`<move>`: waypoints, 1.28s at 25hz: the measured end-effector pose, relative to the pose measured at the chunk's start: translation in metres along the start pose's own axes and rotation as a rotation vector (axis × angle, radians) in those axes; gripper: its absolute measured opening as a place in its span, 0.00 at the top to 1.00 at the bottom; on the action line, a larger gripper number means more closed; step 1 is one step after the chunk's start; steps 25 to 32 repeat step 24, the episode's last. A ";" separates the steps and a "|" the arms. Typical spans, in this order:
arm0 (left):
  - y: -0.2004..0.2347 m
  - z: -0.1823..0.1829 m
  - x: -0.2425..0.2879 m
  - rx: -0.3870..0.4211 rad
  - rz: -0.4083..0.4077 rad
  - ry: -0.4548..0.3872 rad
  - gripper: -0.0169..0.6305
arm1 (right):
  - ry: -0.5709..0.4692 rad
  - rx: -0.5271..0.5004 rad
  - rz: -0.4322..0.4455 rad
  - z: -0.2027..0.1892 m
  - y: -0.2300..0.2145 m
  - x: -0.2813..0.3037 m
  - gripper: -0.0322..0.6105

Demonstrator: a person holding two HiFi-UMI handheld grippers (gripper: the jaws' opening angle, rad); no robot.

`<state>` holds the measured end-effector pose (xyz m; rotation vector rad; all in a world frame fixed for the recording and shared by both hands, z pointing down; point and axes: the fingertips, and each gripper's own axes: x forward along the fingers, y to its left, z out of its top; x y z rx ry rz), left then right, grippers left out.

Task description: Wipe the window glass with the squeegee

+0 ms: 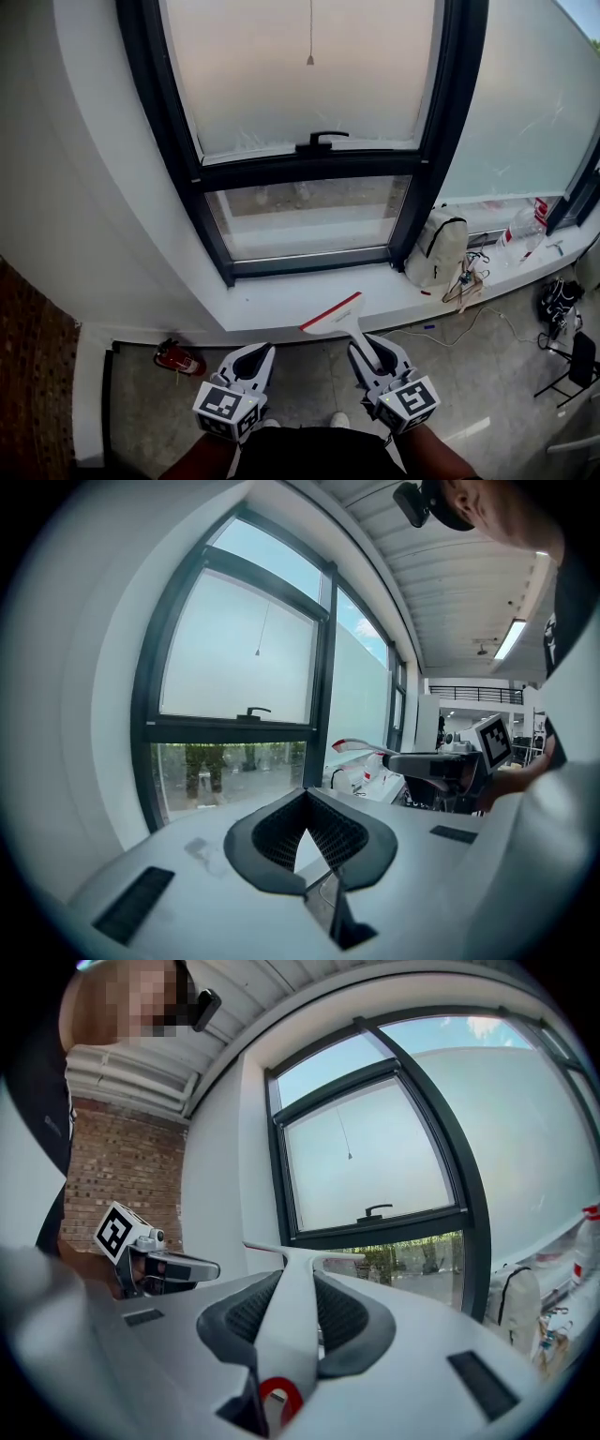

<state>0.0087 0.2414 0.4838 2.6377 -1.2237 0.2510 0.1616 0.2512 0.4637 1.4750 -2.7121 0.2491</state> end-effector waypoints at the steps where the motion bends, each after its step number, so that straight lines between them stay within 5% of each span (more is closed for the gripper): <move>1: 0.007 -0.001 -0.003 -0.001 0.001 -0.002 0.97 | 0.001 -0.004 -0.008 0.000 0.005 0.004 0.81; 32: 0.036 -0.010 -0.032 -0.013 -0.033 -0.020 0.97 | 0.041 -0.005 -0.024 -0.007 0.043 0.031 0.81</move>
